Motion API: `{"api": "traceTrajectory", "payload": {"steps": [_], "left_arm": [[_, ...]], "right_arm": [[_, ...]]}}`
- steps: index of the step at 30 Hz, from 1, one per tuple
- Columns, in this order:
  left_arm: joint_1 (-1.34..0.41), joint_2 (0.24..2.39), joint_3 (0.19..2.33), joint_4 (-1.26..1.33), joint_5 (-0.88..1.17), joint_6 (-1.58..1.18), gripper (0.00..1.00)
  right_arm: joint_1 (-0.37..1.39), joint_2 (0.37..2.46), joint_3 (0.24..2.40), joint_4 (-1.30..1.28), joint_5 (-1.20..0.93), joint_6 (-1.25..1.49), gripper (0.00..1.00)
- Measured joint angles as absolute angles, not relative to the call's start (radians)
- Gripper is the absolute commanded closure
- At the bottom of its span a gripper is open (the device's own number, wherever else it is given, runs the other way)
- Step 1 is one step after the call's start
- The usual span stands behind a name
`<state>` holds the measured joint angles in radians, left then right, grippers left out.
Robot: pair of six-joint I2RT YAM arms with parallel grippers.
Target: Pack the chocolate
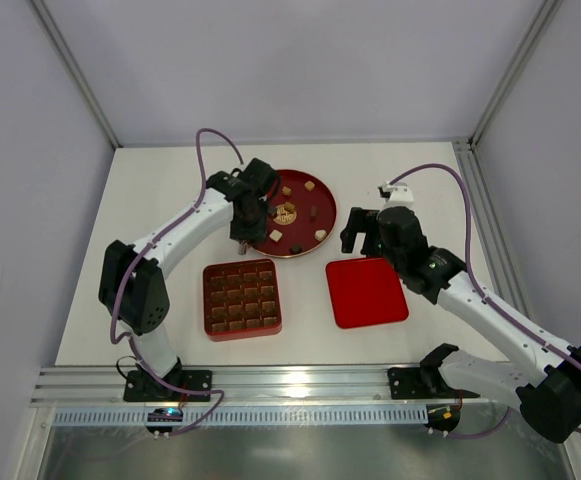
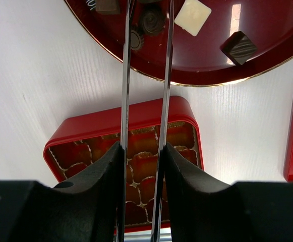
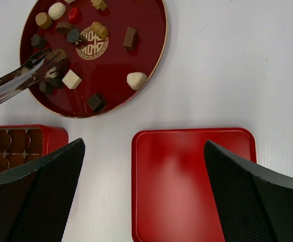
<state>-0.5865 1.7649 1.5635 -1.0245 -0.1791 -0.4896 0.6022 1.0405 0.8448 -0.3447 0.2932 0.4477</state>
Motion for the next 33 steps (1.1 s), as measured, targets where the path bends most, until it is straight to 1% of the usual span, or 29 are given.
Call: {"api": "traceTrajectory", "payload": {"steps": [5, 9, 21, 33], "left_arm": [[-0.587, 1.765, 1.563, -1.024, -0.179, -0.489, 0.7], [-0.587, 1.765, 1.569, -1.026, -0.179, -0.489, 0.71], [-0.584, 1.765, 1.641, -1.044, -0.183, -0.485, 0.73], [-0.582, 1.764, 1.653, -1.074, -0.185, -0.485, 0.73]], "right_arm": [[0.602, 1.04, 0.845, -0.345, 0.293, 0.448, 0.0], [0.602, 1.04, 0.845, -0.345, 0.293, 0.448, 0.0], [0.602, 1.04, 0.845, -0.344, 0.293, 0.448, 0.0], [0.602, 1.065, 0.845, -0.324, 0.288, 0.447, 0.0]]}}
